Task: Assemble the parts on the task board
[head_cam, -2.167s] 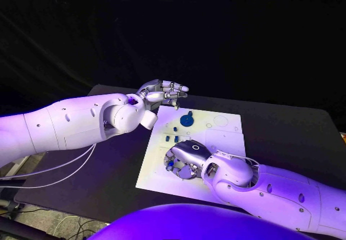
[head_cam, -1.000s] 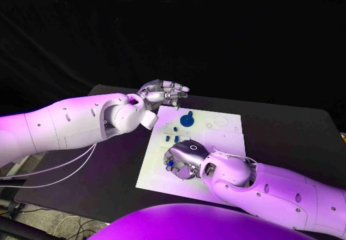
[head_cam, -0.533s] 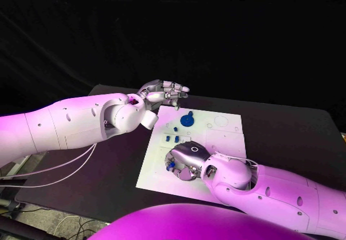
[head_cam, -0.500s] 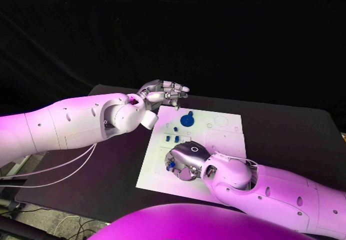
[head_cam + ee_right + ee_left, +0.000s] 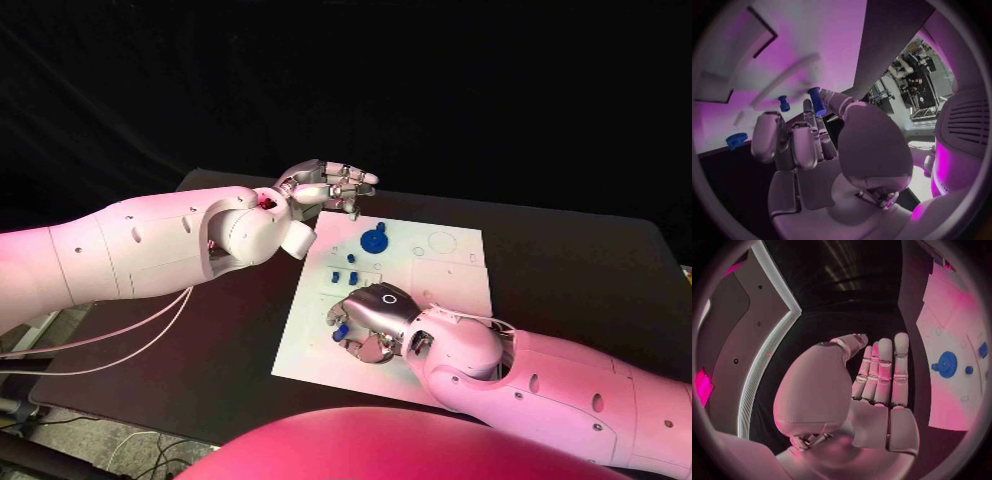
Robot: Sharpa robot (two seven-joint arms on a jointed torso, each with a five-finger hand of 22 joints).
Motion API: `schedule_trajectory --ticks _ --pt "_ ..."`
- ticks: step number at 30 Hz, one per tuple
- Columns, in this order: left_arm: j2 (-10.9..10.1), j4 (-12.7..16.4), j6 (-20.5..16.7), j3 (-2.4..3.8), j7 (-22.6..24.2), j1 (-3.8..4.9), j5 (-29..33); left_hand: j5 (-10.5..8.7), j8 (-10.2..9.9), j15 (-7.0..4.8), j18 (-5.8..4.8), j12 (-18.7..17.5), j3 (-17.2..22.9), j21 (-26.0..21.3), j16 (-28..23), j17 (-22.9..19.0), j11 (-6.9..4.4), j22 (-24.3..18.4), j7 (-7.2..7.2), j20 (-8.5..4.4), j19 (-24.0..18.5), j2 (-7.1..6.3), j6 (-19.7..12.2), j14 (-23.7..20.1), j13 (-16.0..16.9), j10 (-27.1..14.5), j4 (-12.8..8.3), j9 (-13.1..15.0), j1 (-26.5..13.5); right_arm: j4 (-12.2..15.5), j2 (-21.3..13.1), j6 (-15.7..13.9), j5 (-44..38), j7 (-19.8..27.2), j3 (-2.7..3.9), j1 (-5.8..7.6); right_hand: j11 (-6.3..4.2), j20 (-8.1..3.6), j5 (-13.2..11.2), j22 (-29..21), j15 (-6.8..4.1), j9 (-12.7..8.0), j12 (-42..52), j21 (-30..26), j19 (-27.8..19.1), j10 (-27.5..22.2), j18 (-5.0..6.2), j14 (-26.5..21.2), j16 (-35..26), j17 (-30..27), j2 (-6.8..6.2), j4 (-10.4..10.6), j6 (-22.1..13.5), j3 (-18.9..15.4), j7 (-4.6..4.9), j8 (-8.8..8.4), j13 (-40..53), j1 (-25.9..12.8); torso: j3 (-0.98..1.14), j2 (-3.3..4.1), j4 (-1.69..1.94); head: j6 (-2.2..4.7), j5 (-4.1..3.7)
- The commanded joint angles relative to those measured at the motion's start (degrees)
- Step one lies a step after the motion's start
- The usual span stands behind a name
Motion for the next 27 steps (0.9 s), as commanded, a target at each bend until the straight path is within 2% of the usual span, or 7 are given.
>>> schedule_trajectory --ticks 1,15,19,23,27 --pt "0.07 0.11 0.81 0.05 0.22 0.02 -0.07 0.21 0.38 0.27 0.83 0.26 0.13 0.06 0.37 0.07 -0.03 0.03 0.47 0.30 -0.20 -0.04 -0.52 -0.26 -0.05 -0.50 -0.10 -0.09 -0.62 0.04 0.11 -0.03 0.39 0.79 -0.01 -0.06 0.03 -0.10 -0.64 1.43 0.28 -0.10 0.07 -0.69 -0.52 -0.67 0.59 0.77 -0.37 -0.26 -0.09 0.07 -0.49 -0.53 -0.04 -0.29 -0.02 -0.43 0.05 -0.01 0.00 0.01 -0.05" --pt "-0.04 0.15 0.78 0.05 0.18 0.02 -0.07 0.21 0.38 0.27 0.83 0.26 0.13 0.06 0.37 0.07 -0.03 0.03 0.47 0.30 -0.20 -0.04 -0.52 -0.26 -0.05 -0.50 -0.10 -0.09 -0.62 0.41 -0.06 -2.75 1.13 1.37 -0.01 -0.07 -0.02 -0.14 -0.68 1.16 0.24 -0.23 0.36 -1.17 -0.64 -0.90 0.67 0.71 -0.51 -0.64 0.33 0.11 -1.03 -0.79 -0.10 -0.61 0.07 -0.13 0.05 0.04 0.01 0.01 -0.14" --pt "-0.11 0.18 0.80 0.05 0.15 0.02 -0.07 0.21 0.38 0.27 0.83 0.26 0.13 0.06 0.37 0.07 -0.03 0.03 0.47 0.30 -0.20 -0.04 -0.52 -0.26 -0.05 -0.50 -0.10 -0.09 -0.62 0.87 -0.74 -3.70 0.88 0.81 0.00 -0.05 -0.12 -0.19 -0.22 1.24 0.17 -0.22 0.93 -1.05 -0.49 -0.38 0.63 0.70 -0.52 -0.70 0.85 -0.07 -0.92 -0.60 -0.15 -0.58 0.22 0.50 0.05 0.04 -0.01 0.01 -0.28" --pt "-0.17 0.18 0.79 0.05 0.13 0.02 -0.07 0.21 0.38 0.27 0.83 0.26 0.13 0.06 0.37 0.07 -0.03 0.03 0.47 0.30 -0.20 -0.04 -0.52 -0.26 -0.05 -0.50 -0.10 -0.09 -0.62 1.07 -1.37 -4.06 0.58 0.30 0.02 0.02 0.02 -0.19 0.01 0.91 0.22 -0.23 0.79 -1.63 -0.68 -0.97 0.73 0.57 -0.75 -1.22 0.71 -0.15 -0.90 -0.75 0.00 -0.59 0.12 0.59 0.00 -0.06 -0.07 0.01 -0.26" --pt "-0.20 0.18 0.78 0.05 0.15 0.02 -0.07 0.21 0.38 0.27 0.83 0.26 0.13 0.06 0.37 0.07 -0.03 0.03 0.47 0.30 -0.20 -0.04 -0.52 -0.26 -0.05 -0.50 -0.10 -0.09 -0.62 1.52 -2.05 -3.80 0.45 0.08 0.04 0.10 0.10 -0.14 0.04 0.61 0.29 -0.26 0.63 -2.14 -0.84 -1.69 0.81 0.47 -0.92 -1.56 0.46 -0.17 -0.98 -1.10 -0.01 -0.66 0.03 0.54 0.08 0.02 0.01 0.01 -0.25"
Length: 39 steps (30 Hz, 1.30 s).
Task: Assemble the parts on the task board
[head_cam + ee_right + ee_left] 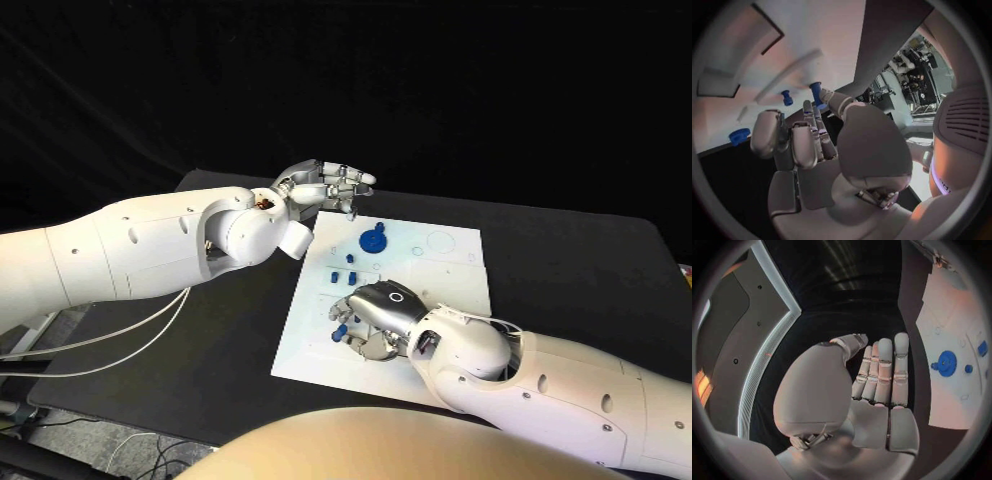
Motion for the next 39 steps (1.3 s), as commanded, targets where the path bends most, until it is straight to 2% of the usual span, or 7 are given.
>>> schedule_trajectory --ticks 1,10,14,18,23,32,39 --pt "0.02 0.14 0.76 0.05 0.26 0.02 -0.07 0.21 0.38 0.27 0.83 0.26 0.13 0.06 0.37 0.09 -0.03 0.03 0.47 0.30 -0.20 -0.04 -0.52 -0.26 -0.06 -0.50 -0.10 -0.09 -0.62 0.46 -0.40 -0.54 -0.63 -0.45 0.01 0.04 0.00 0.18 0.22 0.64 0.30 -0.09 -0.10 -0.18 -0.39 -0.51 0.80 0.47 -0.30 -0.02 -0.11 0.08 -0.31 -0.40 0.12 -0.28 -0.07 -0.03 0.05 0.03 0.03 0.01 0.02" --pt "-0.05 0.07 0.69 0.05 0.28 0.02 -0.07 0.18 0.49 0.29 0.84 0.34 0.19 0.06 0.38 0.11 -0.01 0.03 0.49 0.32 -0.20 -0.01 -0.62 -0.28 -0.10 -0.68 -0.17 -0.12 -0.62 1.24 -1.52 0.12 -0.10 -0.26 0.02 0.12 -0.14 0.16 0.40 0.89 0.24 -0.03 0.49 0.23 -0.12 0.09 0.71 0.49 -0.30 -0.05 -0.02 0.22 0.07 -0.72 0.04 -0.10 0.10 -0.10 0.03 -0.02 -0.06 0.01 0.10" --pt "-0.02 0.04 0.68 0.05 0.27 0.02 -0.07 0.18 0.49 0.29 0.84 0.34 0.19 0.06 0.38 0.11 -0.01 0.03 0.49 0.32 -0.20 -0.01 -0.62 -0.28 -0.10 -0.68 -0.17 -0.12 -0.62 1.40 -1.55 -1.12 0.54 0.20 0.02 0.13 -0.87 -0.26 0.58 2.51 -0.36 0.14 2.57 2.87 1.26 4.06 0.16 0.93 0.34 1.20 1.20 0.41 1.10 0.12 -0.34 0.39 0.59 0.64 0.08 0.01 0.04 0.01 0.01" --pt "-0.01 0.01 0.65 0.05 0.26 0.02 -0.07 0.18 0.49 0.29 0.84 0.34 0.19 0.06 0.38 0.11 -0.01 0.03 0.49 0.32 -0.20 -0.01 -0.62 -0.28 -0.10 -0.68 -0.17 -0.12 -0.62 1.54 -1.51 -2.51 1.23 0.79 0.02 0.13 -1.92 -1.02 -0.16 4.10 -1.21 0.37 4.00 5.37 2.38 8.41 -0.35 1.36 1.05 2.40 2.56 0.22 2.11 1.64 -0.92 0.95 1.10 1.82 0.03 0.04 0.02 0.01 -0.02" --pt "0.00 -0.01 0.64 0.05 0.23 0.02 -0.07 0.18 0.49 0.29 0.84 0.34 0.19 0.06 0.38 0.11 -0.01 0.03 0.49 0.32 -0.20 -0.01 -0.62 -0.28 -0.10 -0.68 -0.17 -0.12 -0.62 1.57 -1.38 -3.88 1.94 1.30 0.02 0.12 -2.48 -1.52 -1.09 4.98 -1.69 0.71 4.38 6.66 2.90 10.92 -0.63 1.54 1.40 2.96 3.56 -0.28 3.55 2.70 -1.20 1.72 1.50 2.87 -0.01 0.02 0.04 0.01 -0.06" --pt "-0.01 0.01 0.69 0.05 0.11 0.02 -0.07 0.18 0.49 0.29 0.84 0.34 0.19 0.06 0.38 0.11 -0.01 0.03 0.49 0.32 -0.20 -0.01 -0.62 -0.28 -0.10 -0.68 -0.17 -0.12 -0.62 1.23 -0.92 -4.57 2.34 1.39 0.02 0.11 -2.68 -1.67 -1.37 5.32 -1.84 0.87 4.43 7.11 3.06 11.94 -0.73 1.57 1.49 3.06 3.68 -0.54 4.22 2.94 -1.30 2.05 1.71 3.10 -0.01 0.02 0.01 0.01 -0.10" --pt "0.00 -0.01 0.69 0.05 0.02 0.02 -0.07 0.18 0.49 0.29 0.84 0.34 0.19 0.06 0.38 0.11 -0.01 0.03 0.49 0.32 -0.20 -0.01 -0.62 -0.28 -0.10 -0.68 -0.17 -0.12 -0.62 0.96 -0.45 -3.54 2.88 1.42 0.02 0.11 -2.58 -1.71 -1.44 5.29 -1.82 0.87 4.09 7.00 3.01 11.70 -0.71 1.59 1.53 3.10 3.48 -0.65 4.25 2.97 -1.23 2.04 1.66 3.07 0.01 0.02 0.05 0.01 -0.17"
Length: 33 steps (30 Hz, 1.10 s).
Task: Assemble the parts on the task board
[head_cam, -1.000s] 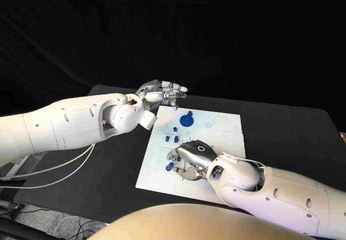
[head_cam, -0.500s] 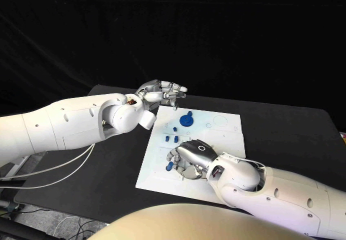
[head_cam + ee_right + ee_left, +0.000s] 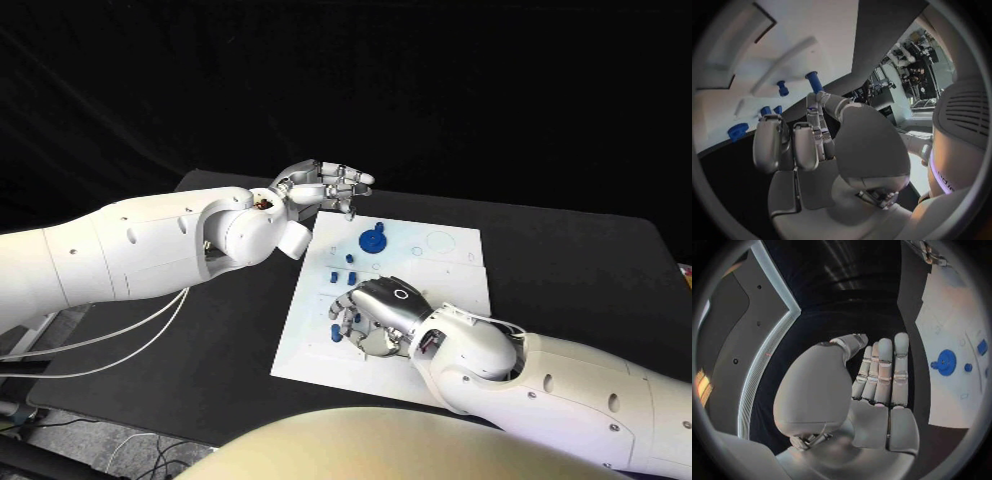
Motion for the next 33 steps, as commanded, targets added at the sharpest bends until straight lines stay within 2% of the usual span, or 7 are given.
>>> schedule_trajectory --ticks 1,10,13,18,24,31,33 --pt "0.07 0.07 0.69 0.05 0.15 0.02 -0.06 0.18 0.16 0.29 0.84 0.34 0.19 0.06 0.38 0.07 -0.01 0.03 0.58 0.32 -0.20 -0.01 -0.31 -0.28 -0.06 -0.25 -0.17 -0.06 -0.62 -0.18 0.26 0.58 0.60 0.61 0.00 -0.01 0.21 -0.06 -0.31 5.26 -0.34 0.08 -0.17 0.11 0.31 0.02 -0.71 1.78 0.25 -0.07 0.23 -0.10 0.36 0.33 0.05 0.21 -0.02 -0.20 0.02 0.00 -0.01 0.01 -0.05" --pt "0.09 0.09 0.69 0.05 0.05 0.02 -0.07 0.18 0.16 0.29 0.84 0.34 0.19 0.06 0.38 0.07 -0.01 0.03 0.58 0.32 -0.20 -0.01 -0.31 -0.28 -0.06 -0.25 -0.17 -0.06 -0.62 -0.42 0.77 2.72 1.53 1.12 -0.02 -0.01 0.33 -0.02 -0.38 5.19 -0.23 0.16 -0.66 -0.10 0.20 -0.30 -0.68 1.76 0.26 -0.08 0.24 -0.12 0.71 0.43 0.11 0.37 -0.12 -0.28 0.02 -0.01 0.00 0.01 -0.05" --pt "0.09 0.09 0.68 0.05 0.03 0.02 -0.07 0.17 0.28 0.30 0.84 0.44 0.25 0.07 0.39 0.09 0.01 0.03 0.61 0.33 -0.18 0.04 -0.39 -0.30 -0.09 -0.37 -0.24 -0.08 -0.61 -0.37 0.71 2.57 1.44 0.99 -0.02 -0.01 0.33 -0.02 -0.38 5.19 -0.23 0.16 -0.66 -0.10 0.20 -0.30 -0.68 1.76 0.26 -0.08 0.24 -0.12 0.71 0.43 0.11 0.37 -0.12 -0.28 0.02 -0.03 0.00 0.01 -0.06" --pt "0.02 0.08 0.66 0.05 0.00 0.02 -0.08 0.17 0.28 0.30 0.84 0.44 0.25 0.07 0.39 0.09 0.01 0.03 0.61 0.33 -0.18 0.04 -0.39 -0.30 -0.09 -0.37 -0.24 -0.08 -0.61 0.09 -0.15 0.54 0.60 0.24 -0.02 -0.01 0.36 -0.01 -0.38 5.18 -0.22 0.19 -0.73 -0.13 0.18 -0.27 -0.67 1.76 0.26 -0.10 0.26 -0.11 0.85 0.45 0.16 0.44 -0.13 -0.32 0.05 -0.02 -0.05 0.01 0.03" --pt "-0.12 0.02 0.62 0.05 -0.01 0.02 -0.11 0.17 0.28 0.30 0.84 0.44 0.25 0.07 0.39 0.09 0.01 0.03 0.61 0.33 -0.18 0.04 -0.39 -0.30 -0.09 -0.37 -0.24 -0.08 -0.61 1.63 -2.17 -2.05 -0.14 -0.31 0.13 0.09 0.67 0.13 -0.33 5.21 0.01 0.07 -1.38 -0.21 0.12 -0.65 -0.68 1.74 0.30 -0.09 -0.43 -0.19 0.46 0.32 0.50 0.14 -0.21 -0.69 0.05 -0.05 -0.08 0.01 0.00" --pt "-0.29 -0.06 0.60 0.04 0.02 -0.01 -0.12 0.17 0.33 0.31 0.84 0.47 0.28 0.08 0.40 0.10 0.02 0.04 0.61 0.33 -0.18 0.05 -0.41 -0.30 -0.11 -0.43 -0.30 -0.08 -0.57 4.75 -5.33 -4.41 0.26 0.08 0.50 0.84 0.80 0.30 -0.10 5.38 0.19 -0.18 -1.78 -0.06 0.16 -0.66 -0.71 1.75 0.41 0.05 -1.04 -0.09 -0.45 0.19 0.59 -0.46 -0.18 -1.16 0.11 -0.03 -0.17 0.01 -0.46" --pt "-0.34 -0.06 0.62 0.04 0.05 -0.03 -0.12 0.17 0.33 0.31 0.84 0.47 0.28 0.08 0.40 0.10 0.02 0.04 0.61 0.33 -0.18 0.05 -0.41 -0.30 -0.11 -0.43 -0.30 -0.08 -0.57 6.02 -6.77 -5.27 1.36 0.42 0.66 1.27 0.69 0.30 0.00 5.45 0.12 -0.20 -1.69 0.02 0.20 -0.26 -0.72 1.77 0.47 0.16 -1.14 -0.04 -0.51 0.14 0.49 -0.52 -0.05 -1.28 0.07 -0.07 -0.17 0.01 -0.67"
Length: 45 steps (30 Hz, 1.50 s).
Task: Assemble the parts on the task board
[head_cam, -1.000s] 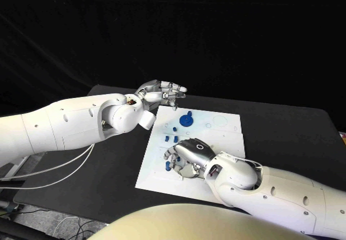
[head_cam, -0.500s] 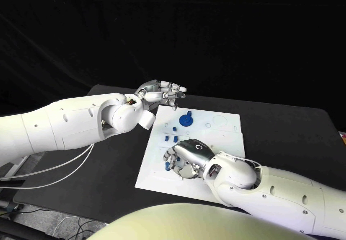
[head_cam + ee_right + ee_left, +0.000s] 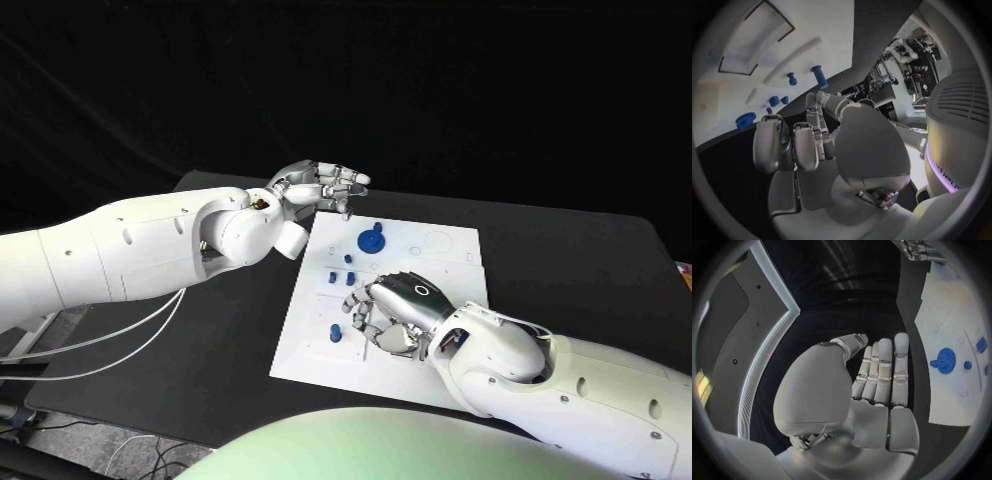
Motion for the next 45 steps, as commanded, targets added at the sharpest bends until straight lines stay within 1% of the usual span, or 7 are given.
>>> schedule_trajectory --ticks 1,7,12,17,24,31,45 --pt "-0.01 0.09 0.63 0.04 0.32 -0.02 -0.10 0.17 0.33 0.10 0.84 0.17 0.12 0.08 0.40 0.06 0.02 0.04 0.61 0.33 -0.18 0.05 -0.41 -0.09 -0.05 -0.43 -0.14 -0.09 -0.57 1.74 -1.83 -3.48 1.35 0.53 0.19 0.63 0.12 0.29 0.03 5.49 0.09 -0.07 -0.07 0.04 0.21 0.49 -0.71 1.78 0.39 0.12 -0.36 0.19 -0.29 -0.10 -0.08 -0.26 0.20 -0.58 -0.01 -0.06 -0.09 0.01 -0.52" --pt "-0.34 0.28 0.68 0.04 0.47 -0.06 -0.10 0.15 0.36 0.11 0.84 0.17 0.10 0.09 0.40 0.07 0.04 0.04 0.62 0.34 -0.18 -0.01 -0.46 -0.10 -0.08 -0.54 -0.16 -0.10 -0.61 3.36 -7.96 -2.79 15.47 0.00 0.41 3.80 -0.16 0.23 3.53 6.27 -0.11 0.26 2.01 1.12 0.70 3.88 -0.92 2.21 1.42 2.06 -1.68 2.98 -0.85 -2.76 0.16 0.29 2.64 -4.52 -0.24 -0.20 -0.12 0.01 -2.21" --pt "-0.52 0.41 0.55 0.03 0.75 -0.08 -0.10 0.13 0.43 0.15 0.82 0.24 0.02 0.06 0.40 0.08 0.06 0.03 0.62 0.37 -0.20 -0.03 -0.49 -0.12 -0.09 -0.56 -0.04 -0.11 -0.84 3.56 -14.35 1.49 26.88 -0.62 0.43 6.35 -2.06 -1.14 5.85 8.39 -1.58 3.57 15.31 4.45 2.06 6.14 -1.62 2.74 2.85 4.69 -1.54 6.46 -1.88 -8.95 -1.59 5.98 15.46 -7.71 -0.39 -0.55 -0.49 0.01 -4.53" --pt "-0.53 0.61 0.44 0.01 1.03 -0.22 -0.06 0.14 0.68 0.14 0.82 0.42 0.05 0.00 0.40 0.09 -0.04 -0.01 0.44 0.40 -0.24 0.17 -0.27 -0.15 -0.08 -0.42 0.12 -0.06 -1.04 4.79 -19.13 4.27 30.95 -1.94 0.30 6.73 -2.14 -1.29 6.04 10.65 -1.71 8.38 56.67 7.92 3.43 5.19 -2.36 3.62 4.93 9.36 -0.63 10.56 -5.59 -12.57 -2.00 13.58 58.04 -7.33 -0.39 -0.99 -0.95 0.01 -6.30" --pt "-0.57 0.87 0.33 -0.01 1.26 -0.40 -0.04 0.14 0.81 0.11 0.83 0.50 0.06 -0.03 0.40 0.10 -0.11 -0.02 0.33 0.40 -0.26 0.23 -0.15 -0.17 -0.08 -0.35 0.16 -0.03 -1.11 8.00 -23.80 5.64 28.11 -7.37 -0.02 5.45 -2.04 -1.16 5.52 12.05 -1.58 9.94 70.07 10.44 4.39 9.95 -2.91 4.45 6.82 14.79 -2.50 13.79 -7.04 -16.40 -2.12 16.01 71.70 -8.69 -0.63 -1.57 -1.46 0.01 -8.37" --pt "-0.70 1.21 0.24 -0.03 1.27 -0.47 -0.02 0.14 0.81 0.11 0.83 0.50 0.06 -0.03 0.40 0.10 -0.11 -0.02 0.33 0.40 -0.26 0.23 -0.15 -0.17 -0.08 -0.35 0.16 -0.03 -1.11 10.65 -26.64 5.17 21.16 -14.88 -0.47 3.38 -2.31 -1.31 4.54 13.04 -1.77 10.44 73.42 12.43 5.13 11.55 -3.35 4.81 7.58 17.21 -2.49 16.77 -6.90 -21.65 -2.48 17.04 75.27 -8.55 -0.85 -1.81 -1.78 0.01 -8.73" --pt "-0.78 1.45 0.38 -0.04 1.17 -0.50 -0.02 0.15 0.94 0.04 0.86 0.59 0.06 -0.06 0.41 0.11 -0.19 -0.05 0.24 0.38 -0.28 0.20 -0.09 -0.17 -0.09 -0.29 0.15 -0.01 -1.15 11.23 -24.87 3.64 15.14 -19.50 -0.64 0.60 -2.41 -1.36 4.90 13.36 -1.82 10.54 74.36 13.02 5.34 12.06 -3.48 4.91 7.78 17.92 -0.92 17.03 -6.67 -25.25 -2.61 17.44 76.39 -8.47 -0.89 -1.79 -1.73 0.01 -8.57"
